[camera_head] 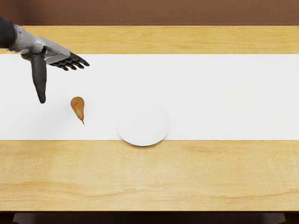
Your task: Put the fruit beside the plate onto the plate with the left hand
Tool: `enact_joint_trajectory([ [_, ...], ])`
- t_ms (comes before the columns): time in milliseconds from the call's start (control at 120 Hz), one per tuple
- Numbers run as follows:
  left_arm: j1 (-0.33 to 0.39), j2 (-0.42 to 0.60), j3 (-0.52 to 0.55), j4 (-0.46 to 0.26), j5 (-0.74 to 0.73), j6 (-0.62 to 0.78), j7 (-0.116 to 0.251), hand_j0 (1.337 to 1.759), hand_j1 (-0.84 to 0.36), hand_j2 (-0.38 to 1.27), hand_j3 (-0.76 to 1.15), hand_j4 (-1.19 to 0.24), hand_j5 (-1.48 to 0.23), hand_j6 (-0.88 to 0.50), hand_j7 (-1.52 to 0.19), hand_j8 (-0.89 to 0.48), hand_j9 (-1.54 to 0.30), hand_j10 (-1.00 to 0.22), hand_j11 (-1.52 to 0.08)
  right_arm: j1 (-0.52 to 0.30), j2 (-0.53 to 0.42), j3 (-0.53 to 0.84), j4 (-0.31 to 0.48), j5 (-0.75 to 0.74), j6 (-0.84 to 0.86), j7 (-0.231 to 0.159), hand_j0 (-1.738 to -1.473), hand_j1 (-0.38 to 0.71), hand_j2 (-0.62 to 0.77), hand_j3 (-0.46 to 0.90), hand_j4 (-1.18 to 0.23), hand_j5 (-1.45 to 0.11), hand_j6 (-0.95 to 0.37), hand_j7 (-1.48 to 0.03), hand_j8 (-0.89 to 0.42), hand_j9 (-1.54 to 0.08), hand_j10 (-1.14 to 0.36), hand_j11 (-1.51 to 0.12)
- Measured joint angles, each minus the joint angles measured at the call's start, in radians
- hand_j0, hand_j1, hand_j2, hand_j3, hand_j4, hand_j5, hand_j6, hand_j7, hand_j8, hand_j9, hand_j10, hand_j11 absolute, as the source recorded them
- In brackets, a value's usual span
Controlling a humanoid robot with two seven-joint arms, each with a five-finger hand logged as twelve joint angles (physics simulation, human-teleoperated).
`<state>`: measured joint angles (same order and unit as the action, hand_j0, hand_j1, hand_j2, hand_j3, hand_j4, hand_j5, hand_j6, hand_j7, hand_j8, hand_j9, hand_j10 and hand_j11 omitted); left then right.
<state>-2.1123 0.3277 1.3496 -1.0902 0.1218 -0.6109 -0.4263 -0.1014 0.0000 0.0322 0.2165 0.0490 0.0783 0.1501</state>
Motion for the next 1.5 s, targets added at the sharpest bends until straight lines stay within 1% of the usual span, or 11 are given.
enact_joint_trajectory([
  [183, 0.008, -0.029, -0.046, 0.033, 0.036, 0.0, 0.008, 1.658, 0.34, 0.0, 0.0, -0.01, -0.01, -0.01, -0.01, -0.01, -0.01, -0.01, -0.01, 0.0, 0.0, 0.0, 0.0, 0.0, 0.0, 0.0, -1.658, -0.34, 0.0, 0.0, -0.01, -0.01, -0.01, -0.01, -0.01, -0.01, -0.01, -0.01],
  [317, 0.025, -0.053, -0.053, 0.001, 0.023, 0.053, 0.105, 1.658, 0.34, 0.0, 0.0, -0.01, -0.01, -0.01, -0.01, -0.01, -0.01, -0.01, -0.01, 0.0, 0.0, 0.0, 0.0, 0.0, 0.0, 0.0, -1.658, -0.34, 0.0, 0.0, -0.01, -0.01, -0.01, -0.01, -0.01, -0.01, -0.01, -0.01],
  [367, 0.077, -0.062, -0.056, -0.011, 0.007, 0.114, 0.144, 1.658, 0.34, 0.0, 0.0, -0.01, -0.01, -0.01, -0.01, -0.01, -0.01, -0.01, -0.01, 0.0, 0.0, 0.0, 0.0, 0.0, 0.0, 0.0, -1.658, -0.34, 0.0, 0.0, -0.01, -0.01, -0.01, -0.01, -0.01, -0.01, -0.01, -0.01],
  [475, 0.14, -0.114, -0.077, -0.023, -0.011, 0.279, 0.25, 1.658, 0.34, 0.0, 0.0, -0.01, -0.01, -0.01, -0.01, -0.01, -0.01, -0.01, -0.01, 0.0, 0.0, 0.0, 0.0, 0.0, 0.0, 0.0, -1.658, -0.34, 0.0, 0.0, -0.01, -0.01, -0.01, -0.01, -0.01, -0.01, -0.01, -0.01],
  [533, 0.144, -0.132, -0.088, -0.027, -0.012, 0.339, 0.282, 1.658, 0.34, 0.0, 0.0, -0.01, -0.01, -0.01, -0.01, -0.01, -0.01, -0.01, -0.01, 0.0, 0.0, 0.0, 0.0, 0.0, 0.0, 0.0, -1.658, -0.34, 0.0, 0.0, -0.01, -0.01, -0.01, -0.01, -0.01, -0.01, -0.01, -0.01],
  [600, 0.154, -0.137, -0.095, -0.028, -0.011, 0.385, 0.303, 1.658, 0.34, 0.0, 0.0, -0.01, -0.01, -0.01, -0.01, -0.01, -0.01, -0.01, -0.01, 0.0, 0.0, 0.0, 0.0, 0.0, 0.0, 0.0, -1.658, -0.34, 0.0, 0.0, -0.01, -0.01, -0.01, -0.01, -0.01, -0.01, -0.01, -0.01],
  [792, 0.192, -0.144, -0.112, -0.039, -0.007, 0.476, 0.322, 1.658, 0.34, 0.0, 0.0, 0.0, -0.01, 0.0, -0.01, 0.0, -0.01, 0.0, -0.01, 0.0, 0.0, 0.0, 0.0, 0.0, 0.0, 0.0, -1.658, -0.34, 0.0, 0.0, -0.01, -0.01, -0.01, -0.01, -0.01, -0.01, -0.01, -0.01],
  [950, 0.194, -0.14, -0.113, -0.139, -0.005, 0.615, 0.324, 1.658, 0.34, 0.0, 0.0, -0.01, -0.01, -0.01, -0.01, -0.01, -0.01, -0.01, -0.01, 0.0, 0.0, 0.0, 0.0, 0.0, 0.0, 0.0, -1.658, -0.34, 0.0, 0.0, -0.01, -0.01, -0.01, -0.01, -0.01, -0.01, -0.01, -0.01],
  [1050, 0.241, -0.138, -0.109, -0.167, -0.007, 0.693, 0.325, 1.658, 0.34, 0.0, 0.0, -0.01, -0.01, -0.01, -0.01, -0.01, -0.01, -0.01, -0.01, 0.0, 0.0, 0.0, 0.0, 0.0, 0.0, 0.0, -1.658, -0.34, 0.0, 0.0, -0.01, -0.01, -0.01, -0.01, -0.01, -0.01, -0.01, -0.01],
  [1283, 0.306, -0.139, -0.104, -0.183, -0.011, 0.846, 0.325, 1.658, 0.33, 0.0, 0.0, -0.02, -0.02, -0.02, -0.02, -0.02, -0.02, -0.02, -0.02, 0.0, 0.0, 0.0, 0.0, 0.0, 0.0, 0.0, -1.658, -0.34, 0.0, 0.0, -0.01, -0.01, -0.01, -0.01, -0.01, -0.01, -0.01, -0.01],
  [1500, 0.32, -0.136, -0.112, -0.184, -0.018, 0.907, 0.326, 1.658, 0.27, 0.01, 0.0, -0.07, -0.09, -0.07, -0.09, -0.07, -0.09, -0.07, -0.09, 0.0, 0.0, 0.0, 0.0, 0.0, 0.0, 0.0, -1.658, -0.34, 0.0, 0.0, -0.01, -0.01, -0.01, -0.01, -0.01, -0.01, -0.01, -0.01],
])
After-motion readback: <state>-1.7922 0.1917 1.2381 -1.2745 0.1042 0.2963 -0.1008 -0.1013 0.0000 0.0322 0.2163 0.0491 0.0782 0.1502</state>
